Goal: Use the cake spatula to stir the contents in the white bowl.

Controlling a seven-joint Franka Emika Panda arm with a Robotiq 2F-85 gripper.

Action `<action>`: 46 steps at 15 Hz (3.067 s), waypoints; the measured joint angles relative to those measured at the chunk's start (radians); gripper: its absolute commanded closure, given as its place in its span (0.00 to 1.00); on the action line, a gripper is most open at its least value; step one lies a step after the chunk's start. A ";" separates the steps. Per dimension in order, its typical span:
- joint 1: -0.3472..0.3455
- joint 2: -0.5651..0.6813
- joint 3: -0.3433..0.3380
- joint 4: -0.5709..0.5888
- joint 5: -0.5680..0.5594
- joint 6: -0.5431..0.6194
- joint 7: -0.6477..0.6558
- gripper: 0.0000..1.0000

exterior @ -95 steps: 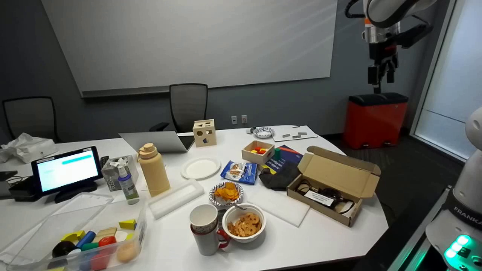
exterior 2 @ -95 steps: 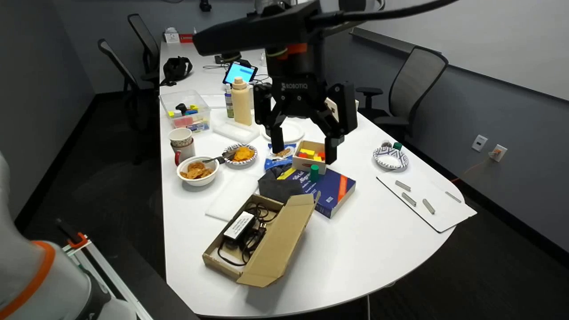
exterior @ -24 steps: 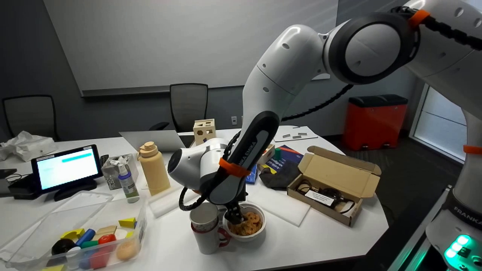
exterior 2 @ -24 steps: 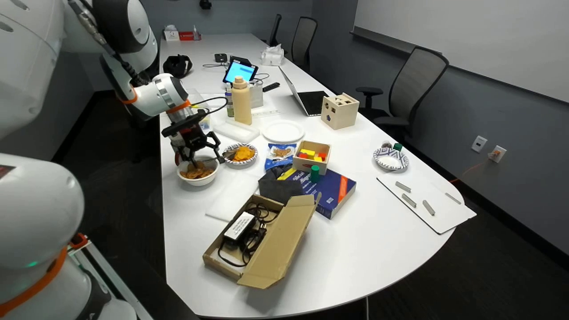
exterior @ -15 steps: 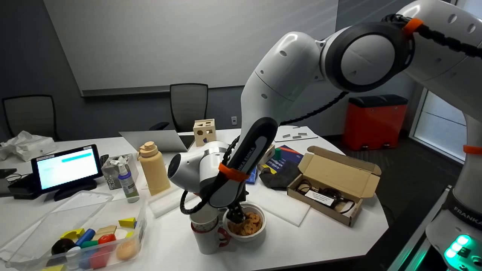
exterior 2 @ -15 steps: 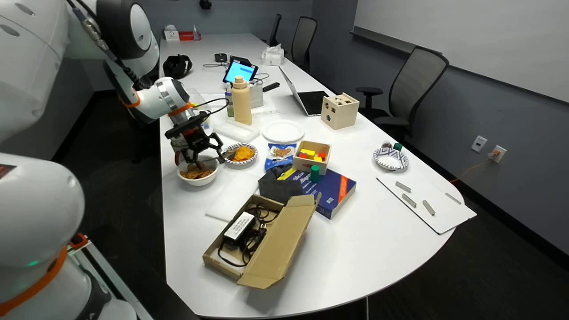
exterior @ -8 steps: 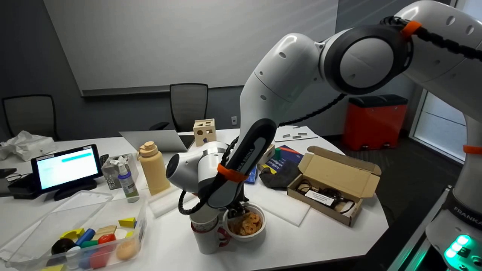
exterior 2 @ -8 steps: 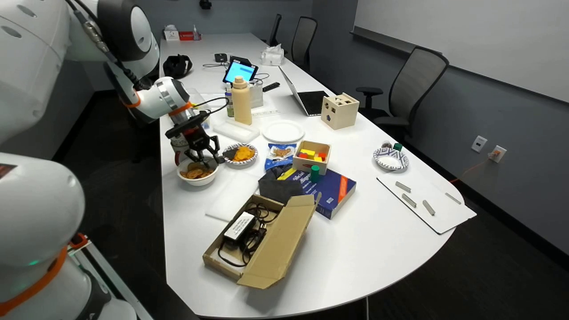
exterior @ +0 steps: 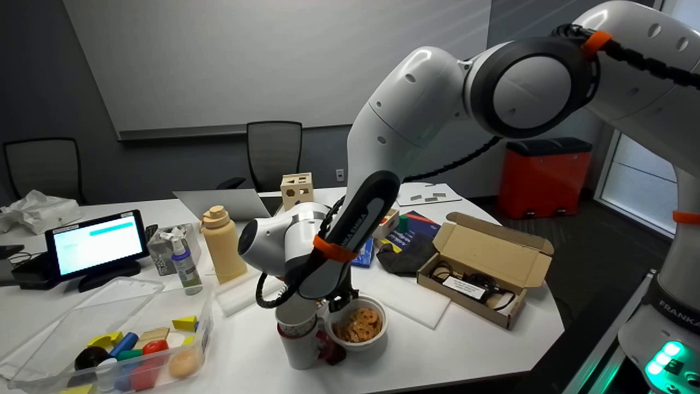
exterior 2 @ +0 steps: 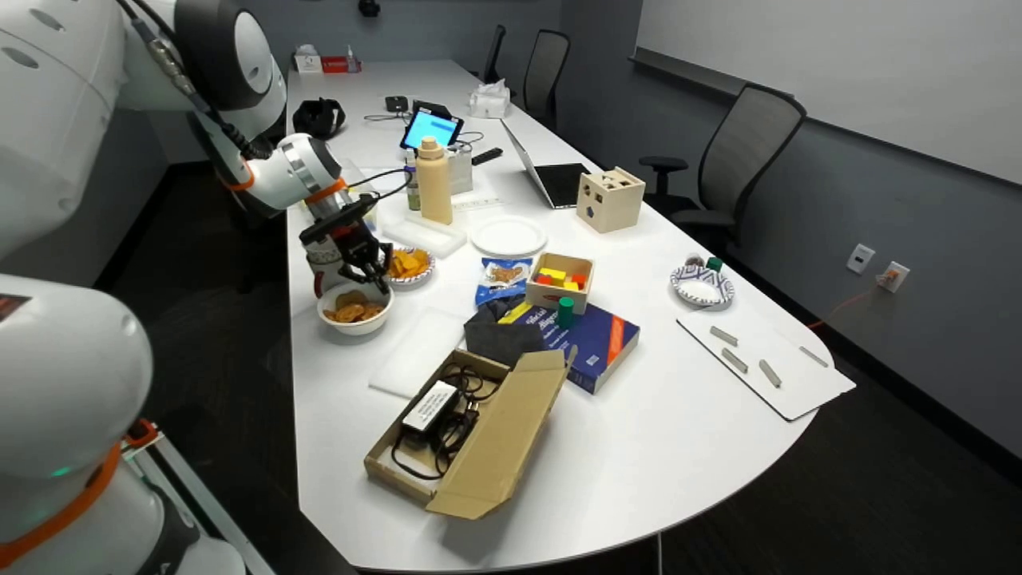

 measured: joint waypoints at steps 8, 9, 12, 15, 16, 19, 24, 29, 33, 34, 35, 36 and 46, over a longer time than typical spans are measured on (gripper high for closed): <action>0.012 -0.007 0.004 0.024 0.000 -0.091 -0.023 0.99; 0.012 -0.014 0.003 0.035 0.000 -0.129 -0.034 0.99; 0.014 -0.052 0.004 0.078 -0.002 -0.265 -0.102 0.99; 0.013 -0.107 0.019 0.131 -0.007 -0.401 -0.237 0.99; 0.011 -0.122 0.031 0.146 -0.007 -0.441 -0.293 0.99; -0.003 -0.142 0.075 0.166 -0.003 -0.537 -0.438 0.99; -0.036 -0.117 0.139 0.123 0.037 -0.645 -0.560 0.99; -0.079 -0.099 0.189 0.061 0.082 -0.779 -0.662 0.99; -0.114 -0.095 0.211 0.043 0.079 -0.864 -0.692 0.99; -0.118 -0.092 0.212 0.041 0.077 -0.864 -0.686 0.99; -0.119 -0.088 0.212 0.041 0.073 -0.862 -0.674 0.99; -0.120 -0.083 0.212 0.041 0.072 -0.854 -0.655 0.99; -0.110 -0.042 0.208 0.043 0.032 -0.741 -0.477 0.99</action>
